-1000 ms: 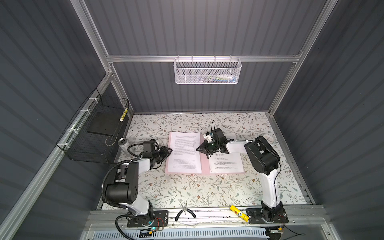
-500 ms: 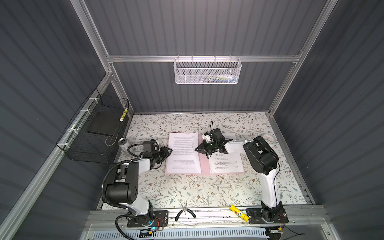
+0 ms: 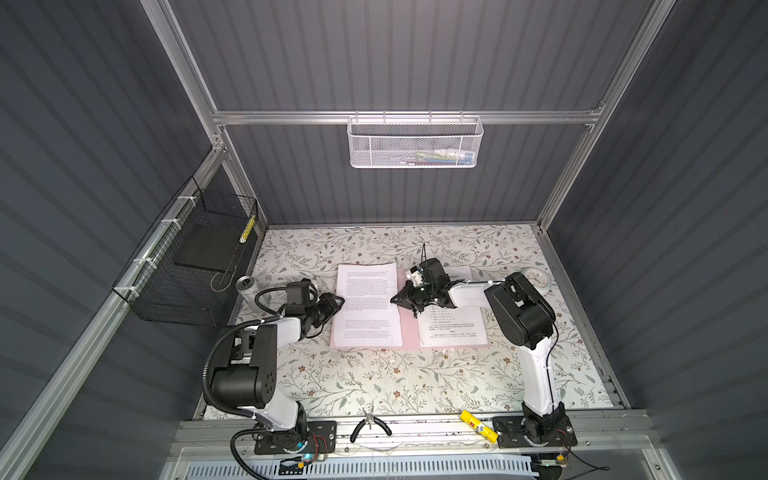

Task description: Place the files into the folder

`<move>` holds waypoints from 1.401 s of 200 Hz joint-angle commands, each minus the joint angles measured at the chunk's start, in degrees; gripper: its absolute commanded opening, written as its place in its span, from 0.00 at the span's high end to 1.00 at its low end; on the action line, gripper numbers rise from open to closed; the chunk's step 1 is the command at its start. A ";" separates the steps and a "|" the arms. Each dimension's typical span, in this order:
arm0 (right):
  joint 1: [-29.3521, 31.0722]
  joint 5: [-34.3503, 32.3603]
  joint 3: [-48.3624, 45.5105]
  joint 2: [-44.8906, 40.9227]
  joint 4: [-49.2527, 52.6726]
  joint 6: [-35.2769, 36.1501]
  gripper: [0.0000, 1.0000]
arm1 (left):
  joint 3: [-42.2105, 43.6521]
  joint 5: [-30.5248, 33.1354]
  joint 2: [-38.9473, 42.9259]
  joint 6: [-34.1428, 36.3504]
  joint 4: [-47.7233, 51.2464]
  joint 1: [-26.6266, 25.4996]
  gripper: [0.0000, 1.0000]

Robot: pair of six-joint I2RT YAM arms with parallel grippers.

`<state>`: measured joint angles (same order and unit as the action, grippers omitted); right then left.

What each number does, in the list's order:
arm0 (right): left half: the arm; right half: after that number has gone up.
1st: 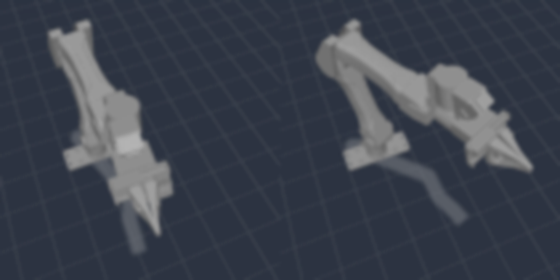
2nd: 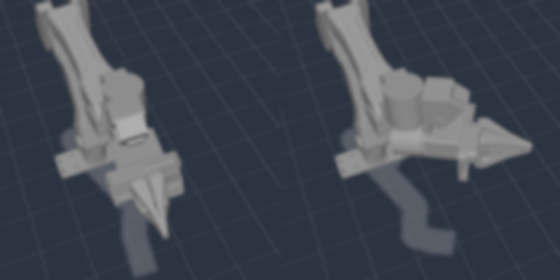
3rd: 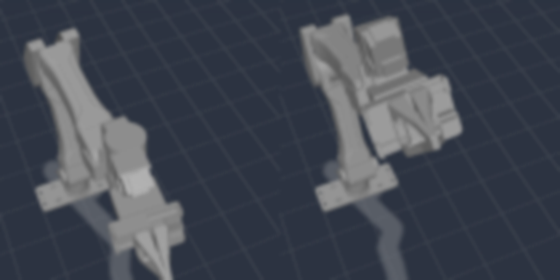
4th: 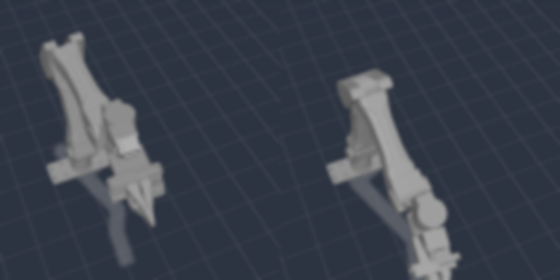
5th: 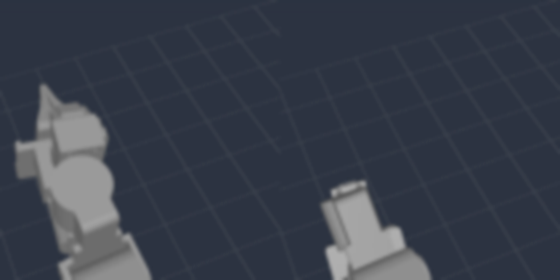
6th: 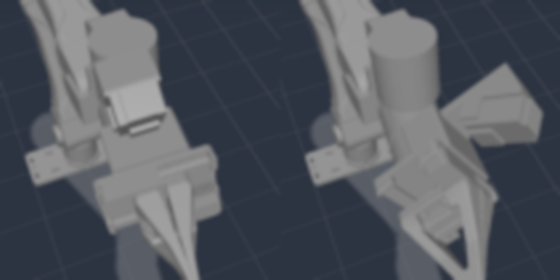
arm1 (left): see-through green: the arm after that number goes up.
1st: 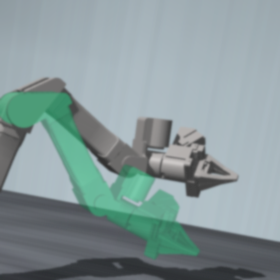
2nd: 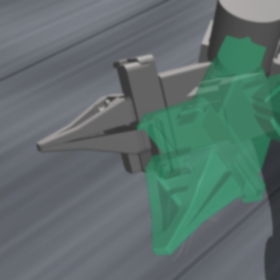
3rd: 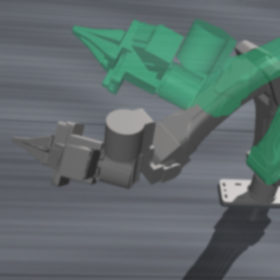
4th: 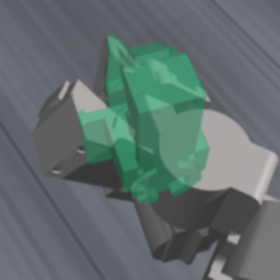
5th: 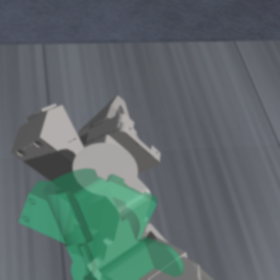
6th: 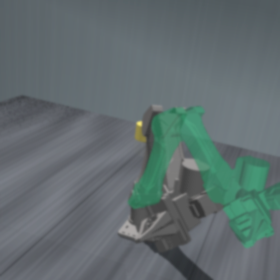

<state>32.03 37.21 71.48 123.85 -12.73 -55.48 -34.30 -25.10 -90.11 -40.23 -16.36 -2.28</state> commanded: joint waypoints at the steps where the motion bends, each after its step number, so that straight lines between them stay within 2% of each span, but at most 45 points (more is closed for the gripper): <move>1: 0.32 -2.61 -1.15 -2.49 0.81 -0.21 1.00 | 0.47 -0.03 0.46 -0.69 -0.80 -0.26 0.53; 128: 0.78 -2.38 0.18 -1.12 2.03 -1.11 1.00 | 0.38 -0.82 -0.52 -1.27 -2.54 -0.54 0.53; 161: 0.34 -6.17 -2.20 -6.51 2.70 0.11 0.68 | -0.43 -0.41 0.31 -0.94 -1.34 -0.53 0.54; 184: -0.28 -5.70 -2.94 -10.65 3.63 1.28 0.58 | -1.89 0.29 0.31 0.12 0.45 -0.61 0.54; 231: -4.57 -5.67 -8.82 -20.66 7.57 2.53 0.54 | -3.99 -1.13 -0.95 0.61 0.81 -0.55 0.55; 280: -13.69 -5.58 -15.87 -29.66 10.39 5.83 0.53 | -4.63 -3.20 -3.05 0.44 -0.92 -0.53 0.57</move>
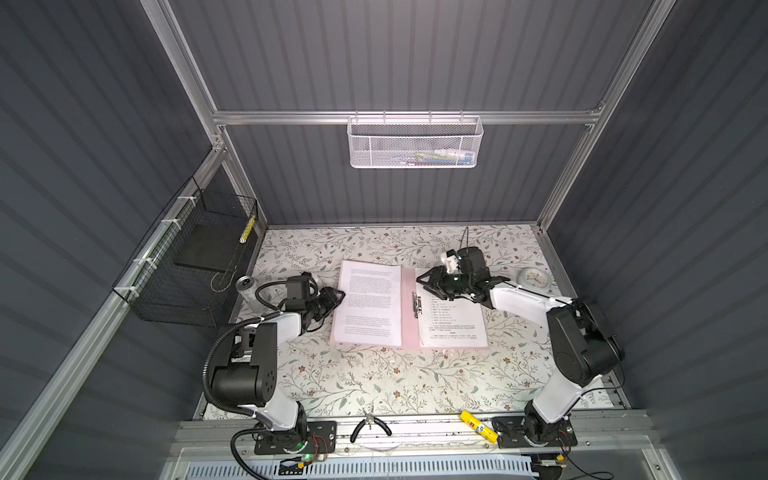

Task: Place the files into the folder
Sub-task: 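Swing the right gripper with the cover over the clip toward the left gripper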

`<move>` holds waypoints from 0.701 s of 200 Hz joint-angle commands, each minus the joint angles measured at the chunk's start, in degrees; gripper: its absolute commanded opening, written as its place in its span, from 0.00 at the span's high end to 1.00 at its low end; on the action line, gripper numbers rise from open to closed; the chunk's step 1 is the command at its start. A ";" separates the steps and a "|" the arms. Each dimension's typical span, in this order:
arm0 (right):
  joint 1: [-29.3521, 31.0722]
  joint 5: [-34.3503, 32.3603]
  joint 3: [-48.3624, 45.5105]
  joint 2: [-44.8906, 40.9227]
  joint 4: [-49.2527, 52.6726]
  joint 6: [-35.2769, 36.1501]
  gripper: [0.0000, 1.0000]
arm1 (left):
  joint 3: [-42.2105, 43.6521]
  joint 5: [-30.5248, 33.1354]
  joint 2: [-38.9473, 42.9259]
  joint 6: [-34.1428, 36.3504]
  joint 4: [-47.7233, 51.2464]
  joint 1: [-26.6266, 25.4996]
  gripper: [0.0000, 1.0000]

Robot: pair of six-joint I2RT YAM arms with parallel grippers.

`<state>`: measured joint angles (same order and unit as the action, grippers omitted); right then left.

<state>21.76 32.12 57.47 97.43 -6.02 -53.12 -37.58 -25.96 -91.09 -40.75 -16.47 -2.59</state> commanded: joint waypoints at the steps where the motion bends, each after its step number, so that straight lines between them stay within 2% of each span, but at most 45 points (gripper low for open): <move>1: -3.58 -0.57 -1.90 -3.35 3.84 3.73 0.53 | -1.40 -2.48 -2.16 0.95 -0.83 -0.23 0.57; 29: -6.72 -2.33 -1.84 -5.80 7.33 7.71 0.53 | -1.88 -5.09 -4.57 -0.82 -3.08 -0.22 0.67; 64: -9.53 -2.65 -2.98 -6.81 7.06 8.55 0.54 | -1.57 -5.56 -3.80 -0.77 -2.90 -0.23 0.70; 97: -10.80 -2.94 -3.57 -7.16 6.97 9.44 0.54 | -1.44 -6.25 -2.74 -0.22 -1.99 -0.28 0.80; 140: -13.38 -2.38 -4.89 -6.91 5.69 8.66 0.54 | -1.00 -6.89 -2.16 -0.30 -2.58 -0.22 0.85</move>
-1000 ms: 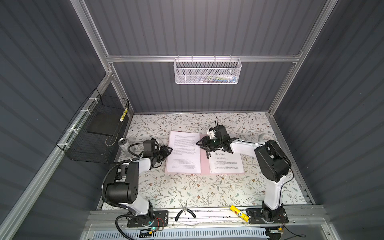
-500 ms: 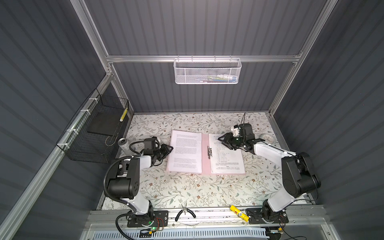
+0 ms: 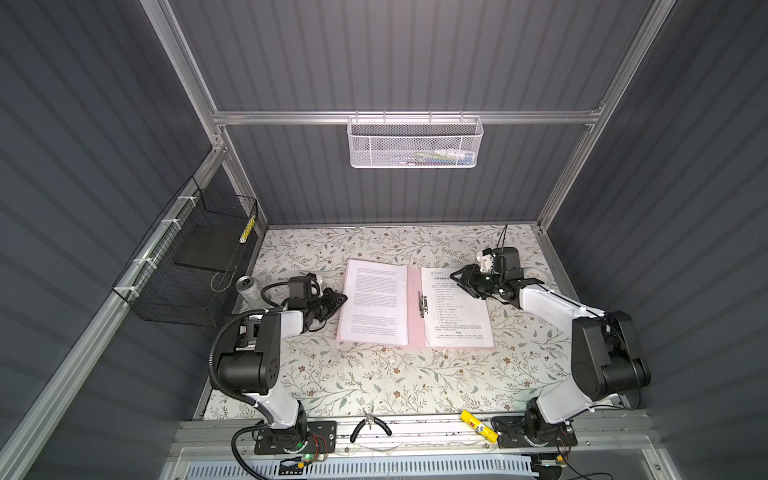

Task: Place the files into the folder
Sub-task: 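Swing the right gripper with the cover over the clip toward the left gripper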

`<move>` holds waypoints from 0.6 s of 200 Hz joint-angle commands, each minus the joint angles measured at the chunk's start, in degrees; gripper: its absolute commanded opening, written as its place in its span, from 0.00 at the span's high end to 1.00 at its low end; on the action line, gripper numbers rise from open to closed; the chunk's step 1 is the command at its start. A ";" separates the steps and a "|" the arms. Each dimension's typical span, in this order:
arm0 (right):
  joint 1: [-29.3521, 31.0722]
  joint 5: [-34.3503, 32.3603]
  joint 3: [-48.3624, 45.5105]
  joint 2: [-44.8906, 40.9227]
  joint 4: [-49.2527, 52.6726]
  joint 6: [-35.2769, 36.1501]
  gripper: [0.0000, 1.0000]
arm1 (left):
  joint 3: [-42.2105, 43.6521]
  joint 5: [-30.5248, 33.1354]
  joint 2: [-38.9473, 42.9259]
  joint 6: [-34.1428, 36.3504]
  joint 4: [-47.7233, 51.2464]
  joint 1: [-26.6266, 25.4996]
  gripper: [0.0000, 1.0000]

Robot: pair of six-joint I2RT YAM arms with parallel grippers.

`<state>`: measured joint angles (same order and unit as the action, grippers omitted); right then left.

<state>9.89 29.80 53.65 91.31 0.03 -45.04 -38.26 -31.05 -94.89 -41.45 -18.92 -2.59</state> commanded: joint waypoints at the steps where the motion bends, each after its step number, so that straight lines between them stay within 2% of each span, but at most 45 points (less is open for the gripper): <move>1: -1.61 -0.12 -1.12 -0.78 -0.37 0.57 0.54 | -0.32 -1.81 1.64 0.40 -0.10 -0.27 0.85; 32: -4.41 -1.63 -3.62 -0.63 -1.46 0.21 0.55 | -0.24 -2.13 2.39 0.50 -0.11 -0.25 1.00; 64: -7.30 -4.30 -5.95 -0.47 -0.58 1.28 0.55 | -0.44 -1.60 5.06 1.88 1.61 -0.22 1.00; 90: -8.38 -7.06 -7.08 -0.69 0.71 3.49 0.56 | -2.74 -0.64 8.19 5.77 7.50 -0.22 1.00; 120: -8.75 -7.08 -7.75 -0.50 0.95 4.84 0.56 | -5.24 1.81 13.35 9.60 15.14 -0.22 1.00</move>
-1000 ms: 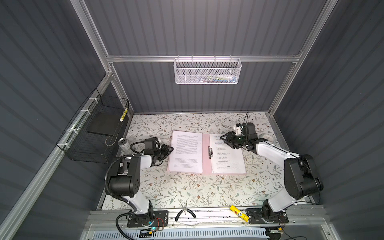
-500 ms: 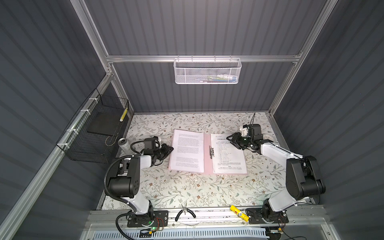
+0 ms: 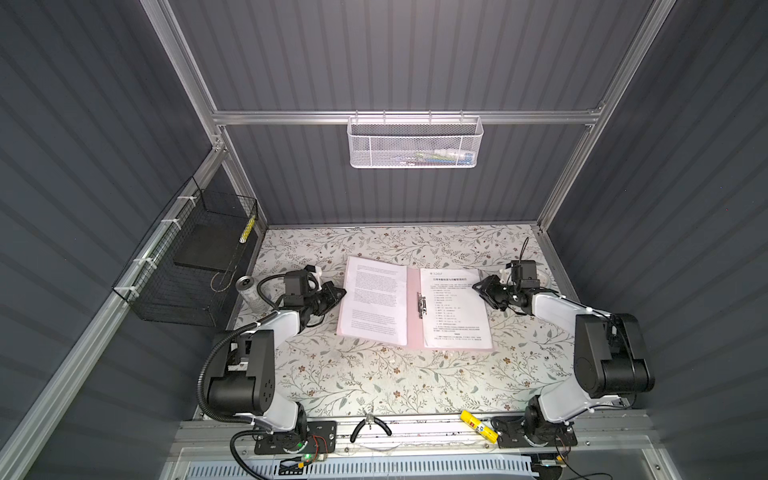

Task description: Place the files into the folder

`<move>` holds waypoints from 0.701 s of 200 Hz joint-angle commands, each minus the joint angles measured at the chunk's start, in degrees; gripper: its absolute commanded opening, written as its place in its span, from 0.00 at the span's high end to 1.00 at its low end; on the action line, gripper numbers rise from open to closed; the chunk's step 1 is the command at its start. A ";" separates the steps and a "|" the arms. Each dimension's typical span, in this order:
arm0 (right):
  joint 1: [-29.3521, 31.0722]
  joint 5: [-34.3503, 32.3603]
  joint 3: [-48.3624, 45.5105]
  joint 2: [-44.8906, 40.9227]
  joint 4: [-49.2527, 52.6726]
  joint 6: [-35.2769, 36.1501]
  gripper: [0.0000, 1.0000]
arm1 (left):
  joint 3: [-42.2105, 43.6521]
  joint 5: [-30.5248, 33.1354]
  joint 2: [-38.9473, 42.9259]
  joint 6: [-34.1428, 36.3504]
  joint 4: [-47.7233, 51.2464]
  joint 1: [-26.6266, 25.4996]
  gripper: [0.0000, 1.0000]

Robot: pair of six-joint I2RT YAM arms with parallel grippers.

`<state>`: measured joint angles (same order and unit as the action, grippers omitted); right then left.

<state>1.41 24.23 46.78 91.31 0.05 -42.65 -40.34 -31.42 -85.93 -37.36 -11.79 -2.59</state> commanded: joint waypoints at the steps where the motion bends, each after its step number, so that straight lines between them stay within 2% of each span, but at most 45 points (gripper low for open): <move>1: -0.27 -1.48 -0.89 -0.46 0.92 2.47 0.56 | -3.26 2.26 4.56 5.62 8.23 -0.22 1.00; 39: -0.36 -1.38 -1.06 0.49 1.50 4.11 0.56 | -6.59 6.19 11.82 8.64 16.94 -0.22 1.00; 72: -0.36 -0.41 -0.64 3.08 2.19 4.68 0.57 | -9.28 6.81 16.50 8.85 20.58 -0.18 1.00; 140: 1.55 2.71 1.53 7.93 2.76 4.99 0.57 | -15.53 3.86 16.02 4.47 21.75 -0.83 1.00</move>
<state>1.80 24.95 46.46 96.71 0.97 -38.74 -52.82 -25.76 -69.65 -31.29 9.37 -2.72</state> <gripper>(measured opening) 0.431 0.049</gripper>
